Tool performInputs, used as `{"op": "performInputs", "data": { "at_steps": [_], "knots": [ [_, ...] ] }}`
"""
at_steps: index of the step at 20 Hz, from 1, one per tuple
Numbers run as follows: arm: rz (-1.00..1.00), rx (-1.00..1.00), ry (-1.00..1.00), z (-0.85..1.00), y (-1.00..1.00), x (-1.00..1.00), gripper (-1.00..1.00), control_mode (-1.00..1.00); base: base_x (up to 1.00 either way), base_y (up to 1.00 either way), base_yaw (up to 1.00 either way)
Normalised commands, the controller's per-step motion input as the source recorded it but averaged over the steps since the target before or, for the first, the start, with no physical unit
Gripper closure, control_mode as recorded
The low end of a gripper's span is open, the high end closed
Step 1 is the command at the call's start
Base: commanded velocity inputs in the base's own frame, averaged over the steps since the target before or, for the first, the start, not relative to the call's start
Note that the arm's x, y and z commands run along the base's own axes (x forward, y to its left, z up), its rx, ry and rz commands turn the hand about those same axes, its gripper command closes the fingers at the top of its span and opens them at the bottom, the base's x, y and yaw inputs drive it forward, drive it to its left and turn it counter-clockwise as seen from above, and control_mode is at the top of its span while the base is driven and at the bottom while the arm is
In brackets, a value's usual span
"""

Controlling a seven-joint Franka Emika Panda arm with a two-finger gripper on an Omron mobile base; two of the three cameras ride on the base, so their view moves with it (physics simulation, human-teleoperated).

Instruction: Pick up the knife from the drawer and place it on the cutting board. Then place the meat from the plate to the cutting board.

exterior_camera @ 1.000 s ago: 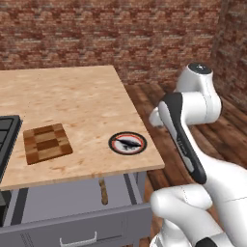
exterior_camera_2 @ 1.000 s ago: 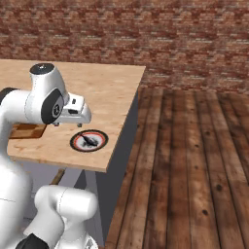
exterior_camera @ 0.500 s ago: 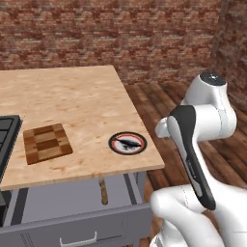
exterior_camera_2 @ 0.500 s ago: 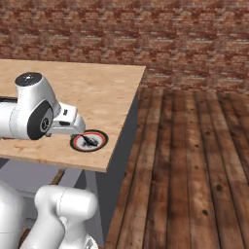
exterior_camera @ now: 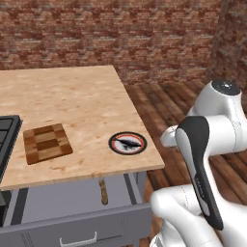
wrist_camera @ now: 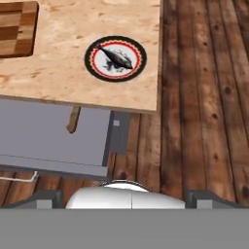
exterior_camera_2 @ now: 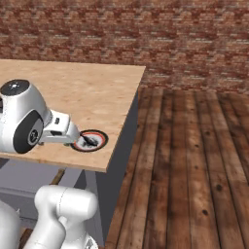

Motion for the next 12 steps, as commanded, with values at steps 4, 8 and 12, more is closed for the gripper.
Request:
{"op": "performInputs", "data": {
  "at_steps": [4, 8, 12],
  "knots": [
    [-0.01, 0.0, 0.0, 0.09, 0.0, -0.52, -1.0, -1.0, 0.0, 0.0, 0.0],
    [0.0, 0.0, 0.0, 0.0, 0.0, 0.0, -1.0, 1.0, -0.68, 0.19, -0.07],
    [0.0, 0.0, 0.0, 0.0, 0.0, 0.0, -1.0, 1.0, -0.77, 0.46, -0.14]
  ]
}}
